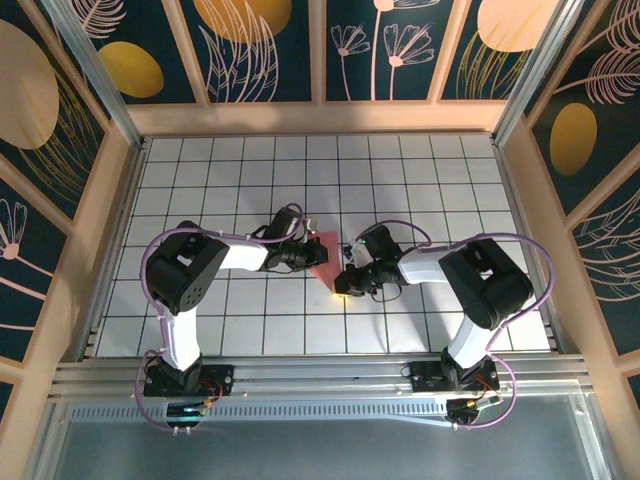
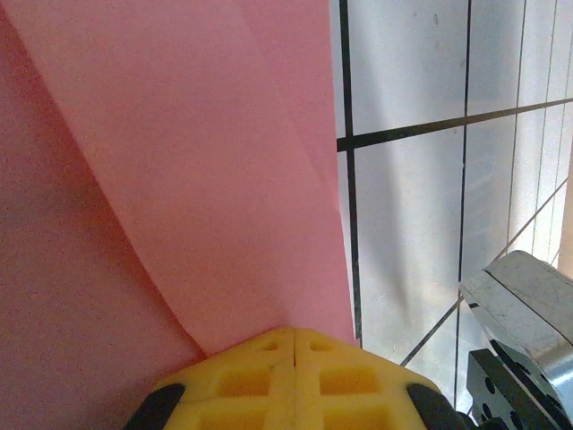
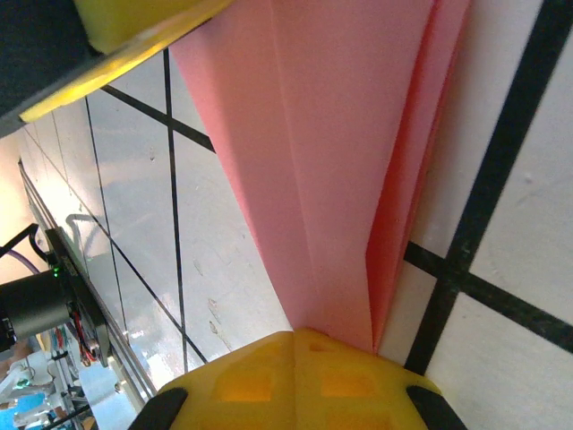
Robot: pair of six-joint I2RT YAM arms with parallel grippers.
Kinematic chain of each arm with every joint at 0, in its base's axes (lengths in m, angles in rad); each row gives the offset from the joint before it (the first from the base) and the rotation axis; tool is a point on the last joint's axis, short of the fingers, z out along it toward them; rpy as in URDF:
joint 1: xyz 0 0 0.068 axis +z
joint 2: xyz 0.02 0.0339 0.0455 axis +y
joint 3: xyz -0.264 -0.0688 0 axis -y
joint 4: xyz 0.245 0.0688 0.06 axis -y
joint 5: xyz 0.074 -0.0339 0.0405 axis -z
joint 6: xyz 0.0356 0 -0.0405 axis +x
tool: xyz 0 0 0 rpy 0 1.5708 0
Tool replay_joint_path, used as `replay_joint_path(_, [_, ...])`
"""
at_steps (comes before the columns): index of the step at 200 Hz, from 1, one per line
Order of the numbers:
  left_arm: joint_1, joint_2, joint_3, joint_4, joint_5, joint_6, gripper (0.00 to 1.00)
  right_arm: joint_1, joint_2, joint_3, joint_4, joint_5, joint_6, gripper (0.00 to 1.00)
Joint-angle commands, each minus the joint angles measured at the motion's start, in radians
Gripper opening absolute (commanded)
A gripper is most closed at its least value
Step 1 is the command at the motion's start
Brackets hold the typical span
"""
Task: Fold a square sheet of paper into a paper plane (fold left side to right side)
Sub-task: Fourth fold the wing at the center of the table.
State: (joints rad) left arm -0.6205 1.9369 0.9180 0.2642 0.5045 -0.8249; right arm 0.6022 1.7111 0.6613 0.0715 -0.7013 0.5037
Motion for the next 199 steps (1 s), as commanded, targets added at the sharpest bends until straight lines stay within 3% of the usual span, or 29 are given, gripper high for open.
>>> replay_joint_path(1, [-0.001, 0.04, 0.023, -0.055, -0.056, 0.026, 0.04, 0.002, 0.063, -0.024, -0.121, 0.16, -0.027, 0.0])
replay_joint_path(74, [0.022, 0.064, 0.049, -0.099, -0.08, 0.048, 0.05, 0.003, 0.078, -0.022, -0.144, 0.164, -0.034, 0.0])
replay_joint_path(199, [0.158, 0.13, 0.191, -0.138, -0.099, 0.159, 0.08, 0.007, 0.091, -0.02, -0.147, 0.16, -0.031, 0.0])
